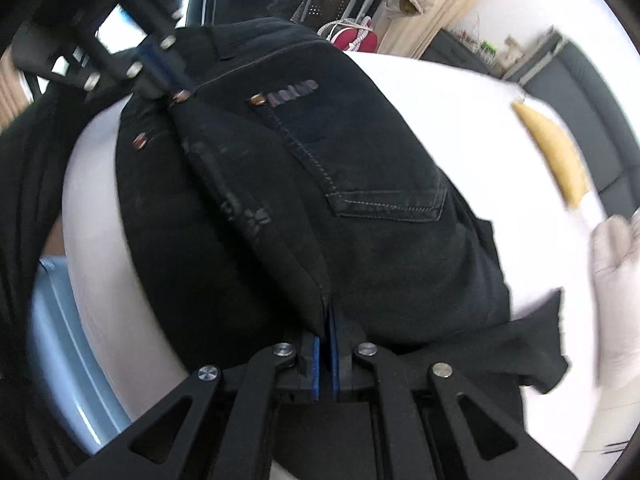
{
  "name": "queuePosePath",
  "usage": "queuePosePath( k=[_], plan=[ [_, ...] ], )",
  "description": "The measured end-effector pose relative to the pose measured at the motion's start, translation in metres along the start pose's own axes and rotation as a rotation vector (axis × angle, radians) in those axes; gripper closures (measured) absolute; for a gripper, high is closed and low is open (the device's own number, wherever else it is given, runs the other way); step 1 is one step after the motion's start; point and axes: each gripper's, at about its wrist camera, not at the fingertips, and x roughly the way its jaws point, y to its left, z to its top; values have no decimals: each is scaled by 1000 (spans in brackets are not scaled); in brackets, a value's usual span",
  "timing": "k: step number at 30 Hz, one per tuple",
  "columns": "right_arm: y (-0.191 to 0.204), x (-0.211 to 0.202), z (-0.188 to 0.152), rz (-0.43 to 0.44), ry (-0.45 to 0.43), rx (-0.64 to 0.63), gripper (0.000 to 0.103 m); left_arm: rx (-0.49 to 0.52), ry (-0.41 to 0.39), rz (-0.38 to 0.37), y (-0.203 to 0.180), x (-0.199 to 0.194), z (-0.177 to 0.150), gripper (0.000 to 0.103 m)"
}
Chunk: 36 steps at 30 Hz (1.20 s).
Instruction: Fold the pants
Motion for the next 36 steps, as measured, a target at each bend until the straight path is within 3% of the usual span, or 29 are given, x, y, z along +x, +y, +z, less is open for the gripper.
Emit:
queuePosePath(
  k=[8,18,25,31,36],
  plan=[
    [43,-11,-8,-85,13,-44,98,22,9,-23,-2,-9,-6,99],
    [46,-13,-25,-105,20,-20,98,1,-3,-40,-6,-5,-18,99],
    [53,-1,-33,-126,28,-13,96,-51,-11,-54,15,-8,-32,95],
    [65,-5,-43,-141,14,14,96,-85,-14,-92,24,-41,-21,91],
    [77,-6,-44,-181,16,4,95,-105,-104,-161,25,-63,7,91]
  ],
)
